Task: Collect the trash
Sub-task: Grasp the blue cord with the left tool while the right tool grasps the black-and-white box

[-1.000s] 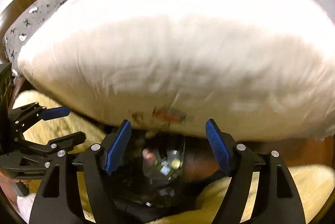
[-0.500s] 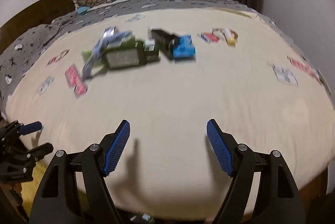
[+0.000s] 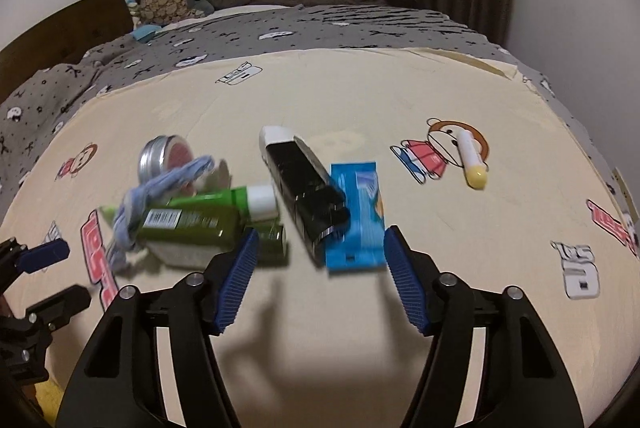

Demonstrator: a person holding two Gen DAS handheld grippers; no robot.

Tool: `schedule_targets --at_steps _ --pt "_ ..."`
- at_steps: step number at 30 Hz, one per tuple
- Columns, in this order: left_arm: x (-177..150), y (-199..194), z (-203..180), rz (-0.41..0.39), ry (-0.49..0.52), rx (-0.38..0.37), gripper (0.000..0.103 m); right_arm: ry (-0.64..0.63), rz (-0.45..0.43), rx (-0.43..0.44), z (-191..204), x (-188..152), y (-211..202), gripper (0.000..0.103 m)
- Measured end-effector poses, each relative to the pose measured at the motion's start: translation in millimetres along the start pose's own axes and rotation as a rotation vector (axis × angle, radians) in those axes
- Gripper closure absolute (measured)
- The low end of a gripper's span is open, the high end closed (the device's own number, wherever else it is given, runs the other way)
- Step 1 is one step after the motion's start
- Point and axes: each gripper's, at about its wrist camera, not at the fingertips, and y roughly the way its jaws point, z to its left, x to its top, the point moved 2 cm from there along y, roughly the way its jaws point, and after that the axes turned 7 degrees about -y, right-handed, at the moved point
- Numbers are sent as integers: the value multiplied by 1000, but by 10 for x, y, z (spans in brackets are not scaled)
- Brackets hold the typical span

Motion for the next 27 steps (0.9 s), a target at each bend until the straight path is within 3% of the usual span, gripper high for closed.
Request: schedule_targets --at_steps 4,8,11,15,22,27 --pt "200 187 -70 3 0 -1 47 13 2 26 -31 79 134 40" --pt "289 378 -99 30 -5 -4 59 0 16 42 -4 115 245 42" --pt "311 499 -103 51 -12 -27 69 -16 30 36 10 116 314 48" --pt "310 541 -105 48 -4 -7 83 -27 22 50 9 123 299 67" --pt "310 413 -45 19 -3 0 88 -64 -4 59 124 147 147 76" --pt "318 169 -12 -23 -4 -1 89 -64 -48 88 171 199 -124 76"
